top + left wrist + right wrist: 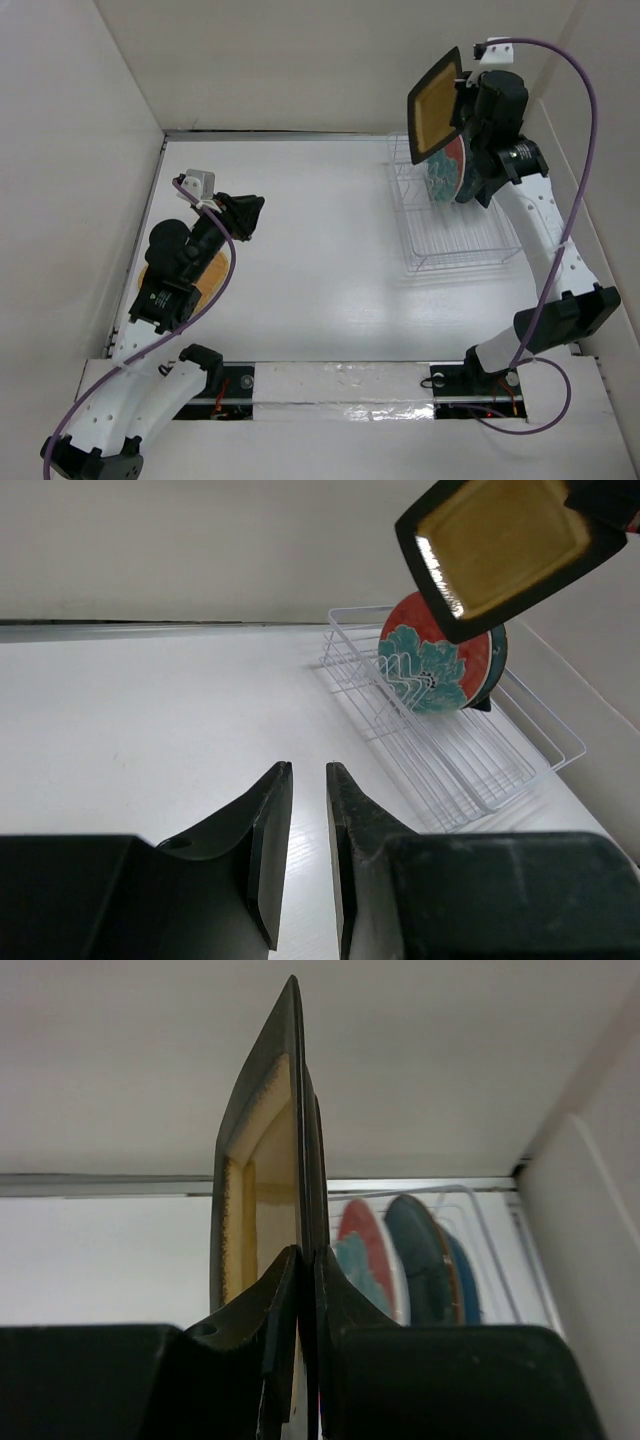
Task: Load the plates into the dish rack
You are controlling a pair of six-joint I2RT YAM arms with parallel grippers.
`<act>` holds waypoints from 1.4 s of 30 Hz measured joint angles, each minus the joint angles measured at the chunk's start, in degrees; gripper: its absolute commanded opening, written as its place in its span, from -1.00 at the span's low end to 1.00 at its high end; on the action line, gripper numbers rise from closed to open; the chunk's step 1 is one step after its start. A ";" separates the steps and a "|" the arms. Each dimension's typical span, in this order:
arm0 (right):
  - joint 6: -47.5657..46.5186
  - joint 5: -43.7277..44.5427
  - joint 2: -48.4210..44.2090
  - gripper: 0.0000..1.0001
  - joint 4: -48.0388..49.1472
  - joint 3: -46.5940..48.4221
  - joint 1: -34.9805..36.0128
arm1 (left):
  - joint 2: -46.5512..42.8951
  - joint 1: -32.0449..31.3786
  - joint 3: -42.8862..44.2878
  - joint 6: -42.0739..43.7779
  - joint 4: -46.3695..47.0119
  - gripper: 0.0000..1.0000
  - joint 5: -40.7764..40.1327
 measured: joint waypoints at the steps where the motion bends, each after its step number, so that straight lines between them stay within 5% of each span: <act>1: -1.11 1.29 0.26 -1.00 -1.25 1.44 -0.44 | 0.00 0.00 0.00 0.00 0.00 -0.64 0.00; 9: -9.09 5.64 6.10 -1.00 -7.02 10.73 -2.12 | 0.46 0.00 0.00 -0.02 0.00 -0.64 0.09; 21: -12.13 4.13 17.09 -1.00 -12.00 10.75 -4.09 | 1.03 0.00 0.00 -0.02 0.00 -0.64 0.04; 42: -13.40 2.38 19.30 -1.00 -8.90 6.01 -5.14 | 1.79 0.00 0.00 -0.04 -0.02 -0.64 0.02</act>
